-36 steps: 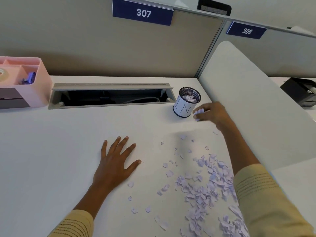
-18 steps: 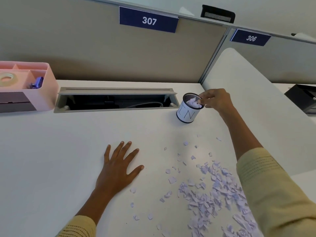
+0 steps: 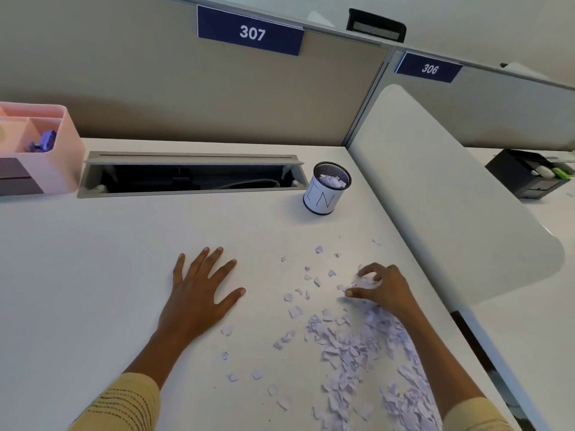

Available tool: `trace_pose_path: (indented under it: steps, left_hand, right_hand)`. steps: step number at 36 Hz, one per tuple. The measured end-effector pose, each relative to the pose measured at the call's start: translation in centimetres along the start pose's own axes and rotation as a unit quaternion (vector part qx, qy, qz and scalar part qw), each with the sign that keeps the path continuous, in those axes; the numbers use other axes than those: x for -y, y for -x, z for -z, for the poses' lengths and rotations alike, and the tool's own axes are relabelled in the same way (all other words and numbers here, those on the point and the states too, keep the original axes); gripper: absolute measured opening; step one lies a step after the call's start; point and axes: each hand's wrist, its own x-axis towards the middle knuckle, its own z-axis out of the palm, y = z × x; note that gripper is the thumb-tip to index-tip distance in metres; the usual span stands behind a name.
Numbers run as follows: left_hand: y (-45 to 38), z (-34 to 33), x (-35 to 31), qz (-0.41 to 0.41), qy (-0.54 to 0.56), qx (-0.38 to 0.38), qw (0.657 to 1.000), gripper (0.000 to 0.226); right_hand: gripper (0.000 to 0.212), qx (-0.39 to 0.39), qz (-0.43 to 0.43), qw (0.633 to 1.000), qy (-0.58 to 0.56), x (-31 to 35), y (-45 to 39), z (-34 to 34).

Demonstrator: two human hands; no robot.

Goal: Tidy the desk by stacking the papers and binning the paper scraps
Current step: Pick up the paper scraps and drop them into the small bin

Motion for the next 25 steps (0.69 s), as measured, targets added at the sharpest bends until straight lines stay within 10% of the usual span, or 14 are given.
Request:
trace_pose_path:
  steps: [8,25]
  left_hand:
    - [0.0,0.0,0.0,0.001,0.001,0.001,1.000,0.073]
    - [0.0,-0.2,0.0,-0.006,-0.004,-0.018,1.000,0.066]
  right_hand:
    - [0.009,0.029,0.047,0.997,-0.062,2.7,-1.4,-1.5]
    - [0.012,-0.114,0.119,0.953,-0.254,12.2,-9.3,8.0]
